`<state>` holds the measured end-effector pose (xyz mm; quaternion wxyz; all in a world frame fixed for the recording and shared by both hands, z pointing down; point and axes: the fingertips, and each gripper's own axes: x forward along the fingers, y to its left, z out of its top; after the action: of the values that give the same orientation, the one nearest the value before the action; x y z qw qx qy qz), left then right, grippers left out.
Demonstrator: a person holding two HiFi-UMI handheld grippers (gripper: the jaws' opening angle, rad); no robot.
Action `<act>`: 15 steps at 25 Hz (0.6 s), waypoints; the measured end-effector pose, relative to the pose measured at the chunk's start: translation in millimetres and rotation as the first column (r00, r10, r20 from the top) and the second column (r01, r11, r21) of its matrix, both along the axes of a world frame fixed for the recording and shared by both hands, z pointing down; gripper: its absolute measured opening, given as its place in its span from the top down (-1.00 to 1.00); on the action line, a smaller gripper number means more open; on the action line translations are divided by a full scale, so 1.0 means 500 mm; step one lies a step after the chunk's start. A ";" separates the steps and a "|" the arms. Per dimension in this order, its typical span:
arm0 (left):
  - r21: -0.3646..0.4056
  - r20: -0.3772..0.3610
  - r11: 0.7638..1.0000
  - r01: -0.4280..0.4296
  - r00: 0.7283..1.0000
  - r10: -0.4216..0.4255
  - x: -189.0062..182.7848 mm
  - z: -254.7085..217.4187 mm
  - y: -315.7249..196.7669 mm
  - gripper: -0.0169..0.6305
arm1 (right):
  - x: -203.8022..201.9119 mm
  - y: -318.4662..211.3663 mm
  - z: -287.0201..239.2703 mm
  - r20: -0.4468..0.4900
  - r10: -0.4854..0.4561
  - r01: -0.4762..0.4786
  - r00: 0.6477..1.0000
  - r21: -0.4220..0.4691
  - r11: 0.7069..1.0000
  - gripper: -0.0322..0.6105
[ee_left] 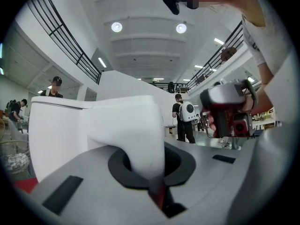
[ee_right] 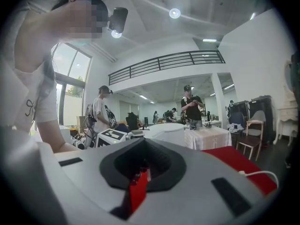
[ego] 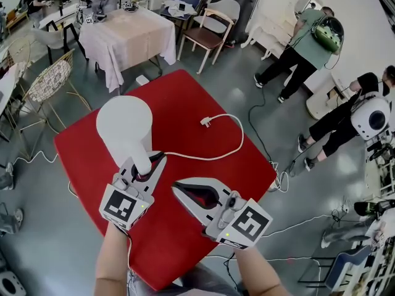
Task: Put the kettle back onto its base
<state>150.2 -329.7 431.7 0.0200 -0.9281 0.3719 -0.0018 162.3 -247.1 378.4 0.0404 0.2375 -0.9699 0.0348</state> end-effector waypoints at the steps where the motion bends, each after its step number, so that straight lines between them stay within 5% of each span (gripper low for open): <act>1: -0.001 0.000 1.000 -0.001 1.000 0.001 -0.002 0.003 0.001 0.88 | -0.003 0.000 0.002 -0.001 0.001 -0.001 1.000 0.000 1.000 0.88; 15: -0.022 0.039 0.999 -0.036 0.999 0.037 -0.014 0.017 0.017 0.75 | -0.019 0.012 -0.008 0.012 -0.012 0.012 1.000 0.008 1.000 0.88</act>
<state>143.4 -321.1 440.1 0.0176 -0.9346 0.3546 -0.0234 153.0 -241.1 374.3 0.0338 0.2317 -0.9717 0.0319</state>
